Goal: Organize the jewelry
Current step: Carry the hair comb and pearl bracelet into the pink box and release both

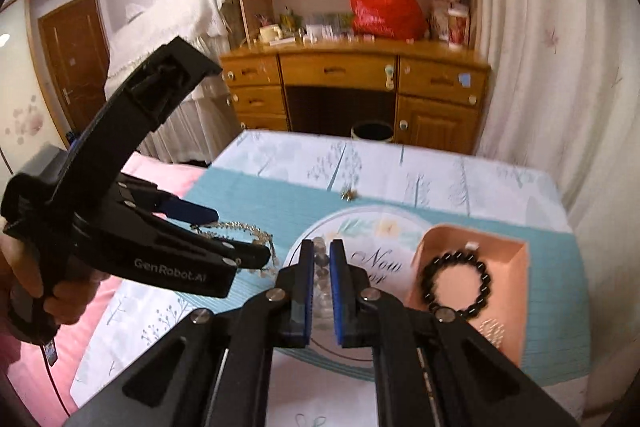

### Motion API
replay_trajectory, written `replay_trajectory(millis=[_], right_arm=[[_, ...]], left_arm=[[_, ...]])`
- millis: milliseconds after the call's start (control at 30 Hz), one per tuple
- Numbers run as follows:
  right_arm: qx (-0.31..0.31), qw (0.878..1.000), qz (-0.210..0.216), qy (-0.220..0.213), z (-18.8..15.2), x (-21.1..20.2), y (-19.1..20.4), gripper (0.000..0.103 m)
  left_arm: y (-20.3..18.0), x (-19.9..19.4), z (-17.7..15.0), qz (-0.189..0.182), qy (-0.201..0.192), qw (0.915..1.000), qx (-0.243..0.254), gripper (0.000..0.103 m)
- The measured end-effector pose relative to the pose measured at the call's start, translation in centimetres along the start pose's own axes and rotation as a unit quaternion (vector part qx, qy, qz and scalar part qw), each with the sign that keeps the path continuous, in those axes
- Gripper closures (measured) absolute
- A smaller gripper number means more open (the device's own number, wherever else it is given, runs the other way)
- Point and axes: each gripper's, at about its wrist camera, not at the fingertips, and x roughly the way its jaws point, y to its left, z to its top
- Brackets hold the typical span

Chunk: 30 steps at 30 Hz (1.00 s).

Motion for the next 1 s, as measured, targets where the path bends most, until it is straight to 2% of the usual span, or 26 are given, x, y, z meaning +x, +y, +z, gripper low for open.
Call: replay_trajectory(millis=[300,500,767,933,1000], right_arm=[[-0.012,0.999,-0.012,-0.029,1.0,-4.2,-3.6,0.096],[-0.018,0.999,-0.018,-0.038,1.0,-6.0,-6.8,0.096],[-0.01,0.999,-0.008,-0.032,-0.3,-6.6,-10.4,0.095],[0.024,0.999,0.027,-0.021,-1.5,-5.6,-13.0,0.095],[0.018,0.999,0.038,-0.017,-2.0,-5.1,-13.3,0.094]], left_arm=[[-6.1,-3.4,1.7,-0.024,-0.05,0.9985,0.001,0.033],[-9.4,-4.1,3.1,-0.038,-0.076,0.9963,-0.013,0.033],[-13.2,-2.8,4.9,-0.054,-0.095,0.9937,-0.026,0.033],[-14.6,-1.0,5.8,-0.071,-0.096,0.992,-0.042,0.033],[-14.6,0.0,6.1,-0.072,-0.087,0.9918,-0.06,0.032]])
